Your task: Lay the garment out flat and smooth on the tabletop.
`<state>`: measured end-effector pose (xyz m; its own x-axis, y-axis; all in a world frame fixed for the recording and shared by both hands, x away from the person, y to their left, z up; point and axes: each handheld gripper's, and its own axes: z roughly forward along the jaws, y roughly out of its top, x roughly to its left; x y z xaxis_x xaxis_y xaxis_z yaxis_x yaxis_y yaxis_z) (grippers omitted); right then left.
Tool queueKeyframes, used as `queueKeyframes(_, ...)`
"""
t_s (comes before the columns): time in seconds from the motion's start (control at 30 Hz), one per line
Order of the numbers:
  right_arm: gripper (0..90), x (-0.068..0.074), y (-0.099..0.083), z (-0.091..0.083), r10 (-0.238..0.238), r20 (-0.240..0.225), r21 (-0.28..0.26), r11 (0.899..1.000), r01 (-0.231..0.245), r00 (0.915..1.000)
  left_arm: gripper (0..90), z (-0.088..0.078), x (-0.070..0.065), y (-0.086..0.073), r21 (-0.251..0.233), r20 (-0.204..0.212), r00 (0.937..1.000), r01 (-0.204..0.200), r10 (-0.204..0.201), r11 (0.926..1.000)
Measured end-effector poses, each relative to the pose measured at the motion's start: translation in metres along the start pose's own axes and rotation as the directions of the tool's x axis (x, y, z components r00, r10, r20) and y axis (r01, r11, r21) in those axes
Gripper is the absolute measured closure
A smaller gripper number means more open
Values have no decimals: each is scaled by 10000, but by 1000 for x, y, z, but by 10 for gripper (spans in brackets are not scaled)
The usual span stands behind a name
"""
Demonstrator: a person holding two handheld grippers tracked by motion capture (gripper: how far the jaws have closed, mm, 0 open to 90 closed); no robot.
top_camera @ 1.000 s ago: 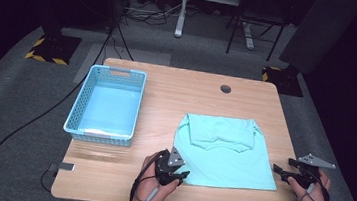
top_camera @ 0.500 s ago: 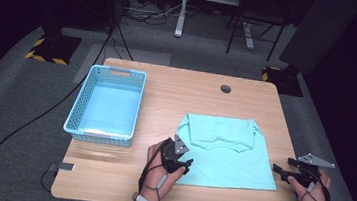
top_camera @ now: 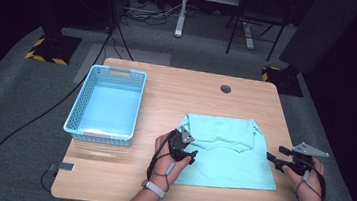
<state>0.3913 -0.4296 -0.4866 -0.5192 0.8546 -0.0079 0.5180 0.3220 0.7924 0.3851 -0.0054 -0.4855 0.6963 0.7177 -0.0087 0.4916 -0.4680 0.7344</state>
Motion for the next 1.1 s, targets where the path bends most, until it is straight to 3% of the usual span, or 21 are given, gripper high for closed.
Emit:
queueKeyframes(0.17, 361, 13, 15, 24, -347, -873, 254, 9990, 370, 9956, 288, 15, 7, 6, 106, 14, 9999, 157, -157, 9998)
queueKeyframes(0.33, 403, 15, 24, 48, -526, -1333, 640, 9961, 615, 9897, 284, 28, 12, 12, 164, -36, 9995, 305, -305, 9994)
queueKeyframes(0.53, 551, 18, 32, 64, -738, -1670, 914, 9917, 900, 9832, 305, 45, 19, 17, 369, -92, 9993, 374, -371, 9986)
queueKeyframes(0.6, 665, 19, 33, 63, -779, -1774, 980, 9905, 964, 9810, 344, 46, 20, 18, 272, -187, 9993, 326, -321, 9991)
queueKeyframes(0.67, 762, 22, 33, 61, -973, -1764, 1091, 9870, 1176, 9795, 439, 46, 19, 20, 272, -83, 9998, 174, -172, 9995)
queueKeyframes(0.73, 845, 28, 30, 54, -1171, -1757, 1155, 9836, 1386, 9775, 571, 44, 15, 21, 281, -103, 9996, -254, 257, 9993)
queueKeyframes(0.9, 867, 38, 24, 37, -1397, -1803, 1095, 9809, 1610, 9736, 731, 36, 8, 24, 226, -101, 9980, -620, 622, 9978)
queueKeyframes(1.0, 866, 41, 24, 27, -1484, -1795, 982, 9809, 1678, 9725, 831, 32, 3, 28, 255, 201, 9979, -621, 616, 9977)
queueKeyframes(1.1, 864, 41, 27, 23, -1527, -1728, 867, 9817, 1695, 9730, 851, 30, 2, 31, 204, 251, 9983, -538, 533, 9983)
